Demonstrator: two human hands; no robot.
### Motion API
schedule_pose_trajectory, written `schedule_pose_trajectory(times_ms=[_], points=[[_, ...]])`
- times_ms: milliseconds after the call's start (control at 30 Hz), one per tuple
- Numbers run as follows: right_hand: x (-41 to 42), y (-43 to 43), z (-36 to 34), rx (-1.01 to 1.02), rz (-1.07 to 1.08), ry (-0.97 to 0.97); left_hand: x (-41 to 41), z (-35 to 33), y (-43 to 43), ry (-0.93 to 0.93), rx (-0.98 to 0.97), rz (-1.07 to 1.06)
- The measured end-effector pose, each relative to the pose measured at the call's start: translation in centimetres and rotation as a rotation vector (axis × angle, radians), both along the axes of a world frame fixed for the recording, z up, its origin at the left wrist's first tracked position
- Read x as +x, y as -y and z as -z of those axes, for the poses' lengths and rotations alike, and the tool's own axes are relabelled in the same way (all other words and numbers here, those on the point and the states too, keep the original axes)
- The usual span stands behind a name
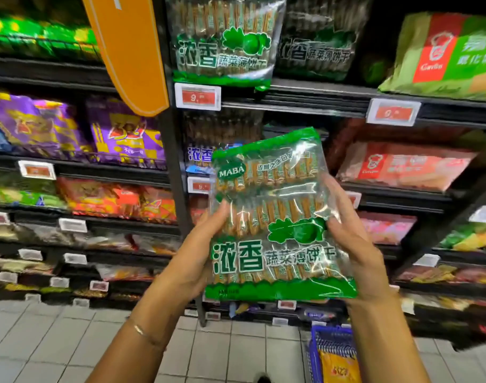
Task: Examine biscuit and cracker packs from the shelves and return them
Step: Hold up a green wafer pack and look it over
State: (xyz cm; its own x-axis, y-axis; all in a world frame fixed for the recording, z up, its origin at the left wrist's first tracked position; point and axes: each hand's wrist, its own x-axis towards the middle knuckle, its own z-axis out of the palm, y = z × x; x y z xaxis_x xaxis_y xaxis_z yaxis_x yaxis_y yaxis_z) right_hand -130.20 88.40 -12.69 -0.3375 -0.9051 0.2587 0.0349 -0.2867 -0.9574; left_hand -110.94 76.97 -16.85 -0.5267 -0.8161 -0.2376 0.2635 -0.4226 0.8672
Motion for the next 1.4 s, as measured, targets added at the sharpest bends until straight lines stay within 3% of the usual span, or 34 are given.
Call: schedule_pose_trajectory(times_ms=[133,267,400,533,767,967,1133,1300,1400], points=[[3.5,-2.3,1.4,-0.048,-0.035,0.025,2.5,2.5,-1.4,-0.026,0.110,-0.032],[5.3,-2.8,1.8,-0.038,-0.046,0.058,4.4,2.7,-3.0,-0.045,0.072,-0.107],[6.1,-2.7,2.7,-0.015,0.017,-0.014,5.8,2.1,-4.0,-0.079,0.144,-0.110],[6.0,-2.5,3.5,0.054,0.091,0.041,6.9,2.4,-4.2,-0.101,0.117,-0.068],[6.4,-1.9,4.2,0.471,0.116,0.492,7.0,2.4,-3.3,-0.056,0.106,-0.079],[6.6,-2.7,4.9,0.478,-0.132,0.650,7.1,3.0,-3.5,0.033,0.261,0.047],[6.2,-3.3,5.8,0.440,-0.157,0.607,7.9,3.6,-3.5,-0.014,0.281,0.078],[5.4,-4.1,6.6,0.279,-0.216,0.262,8.8,4.3,-3.9,0.041,0.040,0.009],[6.0,-4.3,7.1,0.266,-0.198,0.160,9.4,4.9,-4.4,0.006,-0.035,0.145]])
